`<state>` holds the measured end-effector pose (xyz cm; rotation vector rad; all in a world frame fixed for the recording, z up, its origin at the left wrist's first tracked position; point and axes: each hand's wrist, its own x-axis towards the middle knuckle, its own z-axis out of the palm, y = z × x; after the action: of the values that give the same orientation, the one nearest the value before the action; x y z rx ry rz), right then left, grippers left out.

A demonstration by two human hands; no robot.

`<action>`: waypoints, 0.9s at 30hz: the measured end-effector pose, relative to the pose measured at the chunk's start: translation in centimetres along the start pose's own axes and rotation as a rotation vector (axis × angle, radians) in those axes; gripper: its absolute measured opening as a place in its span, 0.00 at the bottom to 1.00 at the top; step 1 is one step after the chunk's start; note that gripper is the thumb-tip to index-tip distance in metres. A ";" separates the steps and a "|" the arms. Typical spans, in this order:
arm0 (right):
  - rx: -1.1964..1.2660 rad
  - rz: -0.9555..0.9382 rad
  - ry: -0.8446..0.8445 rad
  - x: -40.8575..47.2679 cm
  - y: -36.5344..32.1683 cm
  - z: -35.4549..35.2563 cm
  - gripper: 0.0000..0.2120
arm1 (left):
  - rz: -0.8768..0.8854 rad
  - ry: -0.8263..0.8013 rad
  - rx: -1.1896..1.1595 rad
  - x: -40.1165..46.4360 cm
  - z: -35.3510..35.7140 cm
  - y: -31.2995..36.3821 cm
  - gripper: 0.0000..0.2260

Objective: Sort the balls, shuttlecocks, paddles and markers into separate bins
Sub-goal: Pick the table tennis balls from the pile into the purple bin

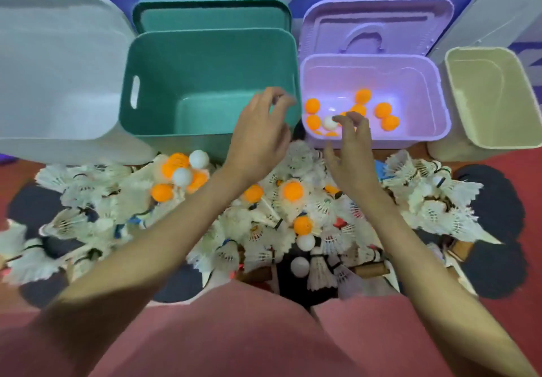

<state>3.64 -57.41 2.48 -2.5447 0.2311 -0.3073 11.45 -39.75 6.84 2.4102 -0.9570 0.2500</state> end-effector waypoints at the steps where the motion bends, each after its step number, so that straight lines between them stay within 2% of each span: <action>1: 0.028 -0.004 0.006 -1.2 -1.7 0.6 0.18 | 0.004 0.014 -0.014 -2.3 -0.9 -0.4 0.15; 6: 0.083 -0.003 -0.088 -5.9 -8.1 4.9 0.17 | -0.065 -0.011 -0.017 -11.8 -3.9 -4.2 0.11; 12: 0.050 -0.120 -0.231 -8.2 -14.1 9.9 0.18 | -0.323 -0.068 -0.002 -17.3 -6.7 -11.7 0.12; 14: 0.019 -0.175 -0.259 -8.1 -15.7 11.3 0.20 | -0.360 -0.113 0.028 -18.3 -7.3 -13.9 0.12; 16: -0.030 -0.209 -0.291 -7.6 -17.1 12.8 0.21 | -0.339 -0.175 0.068 -19.0 -7.8 -15.7 0.11; 19: -0.136 -0.220 -0.312 -6.5 -18.8 14.9 0.23 | -0.251 -0.270 0.111 -19.4 -8.2 -17.6 0.14; 27: -0.285 -0.097 -0.240 -4.6 -21.5 18.0 0.18 | -0.195 -0.327 0.120 -19.5 -8.5 -19.7 0.17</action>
<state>6.14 -29.35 -1.13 -2.8488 0.0628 -0.0015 10.77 -11.78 -0.89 2.6875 -0.8535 -0.1679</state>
